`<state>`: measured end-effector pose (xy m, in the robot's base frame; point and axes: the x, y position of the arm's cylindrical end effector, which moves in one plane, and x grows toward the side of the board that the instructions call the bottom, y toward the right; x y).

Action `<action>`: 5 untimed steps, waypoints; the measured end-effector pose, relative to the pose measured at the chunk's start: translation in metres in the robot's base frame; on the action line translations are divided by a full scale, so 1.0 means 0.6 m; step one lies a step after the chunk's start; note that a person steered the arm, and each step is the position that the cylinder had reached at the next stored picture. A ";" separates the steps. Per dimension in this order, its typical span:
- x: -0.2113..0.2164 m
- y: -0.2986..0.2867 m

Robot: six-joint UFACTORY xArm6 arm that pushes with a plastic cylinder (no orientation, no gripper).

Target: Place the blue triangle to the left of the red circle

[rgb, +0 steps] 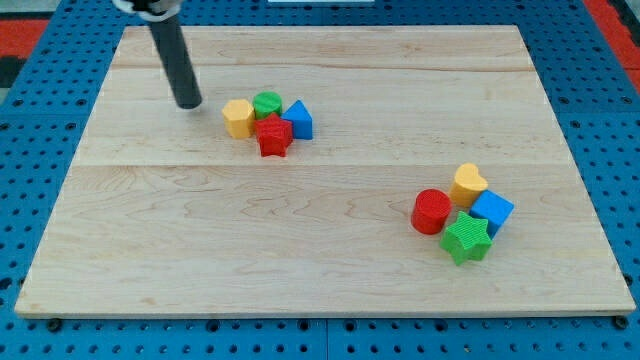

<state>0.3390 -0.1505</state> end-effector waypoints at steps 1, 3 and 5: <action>0.048 0.089; 0.083 0.254; 0.081 0.218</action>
<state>0.3875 -0.0197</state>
